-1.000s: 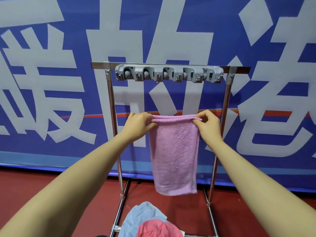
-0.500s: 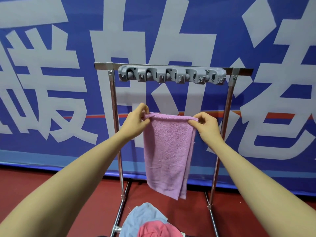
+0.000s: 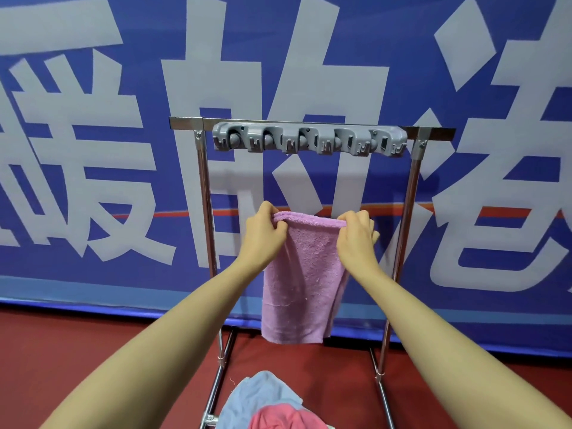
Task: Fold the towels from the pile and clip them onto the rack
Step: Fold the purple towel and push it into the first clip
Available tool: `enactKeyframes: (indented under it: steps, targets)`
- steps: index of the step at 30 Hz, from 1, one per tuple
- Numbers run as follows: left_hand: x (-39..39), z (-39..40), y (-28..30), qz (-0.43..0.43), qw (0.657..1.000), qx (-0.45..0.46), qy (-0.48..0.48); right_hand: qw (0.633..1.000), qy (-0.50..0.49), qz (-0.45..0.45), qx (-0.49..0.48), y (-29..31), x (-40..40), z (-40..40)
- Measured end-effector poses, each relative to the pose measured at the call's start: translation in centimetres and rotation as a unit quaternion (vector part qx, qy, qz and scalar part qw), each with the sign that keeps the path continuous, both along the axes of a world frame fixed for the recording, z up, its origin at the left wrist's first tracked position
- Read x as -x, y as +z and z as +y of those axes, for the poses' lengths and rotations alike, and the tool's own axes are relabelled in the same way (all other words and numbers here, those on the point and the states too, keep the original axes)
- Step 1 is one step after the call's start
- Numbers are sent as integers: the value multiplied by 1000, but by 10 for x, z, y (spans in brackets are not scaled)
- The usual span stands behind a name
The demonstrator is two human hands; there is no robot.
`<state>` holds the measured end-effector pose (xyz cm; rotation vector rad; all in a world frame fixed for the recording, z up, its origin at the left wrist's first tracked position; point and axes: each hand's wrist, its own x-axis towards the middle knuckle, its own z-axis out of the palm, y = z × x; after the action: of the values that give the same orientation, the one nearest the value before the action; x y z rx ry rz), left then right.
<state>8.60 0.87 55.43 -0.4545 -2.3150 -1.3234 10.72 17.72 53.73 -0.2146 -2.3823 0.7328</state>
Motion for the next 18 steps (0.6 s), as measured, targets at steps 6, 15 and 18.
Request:
enactKeyframes:
  steps: [6,15,18]
  targets:
    - [3,-3,-5,25,1000,-7,1,999,37,5,0,-3,-4,3]
    - [12,-2,-11,14,999,25,15,989,117,-15,88,1,-7,-3]
    - [13,5,-10,26,998,55,-16,981,149,-24,126,3,-8,-10]
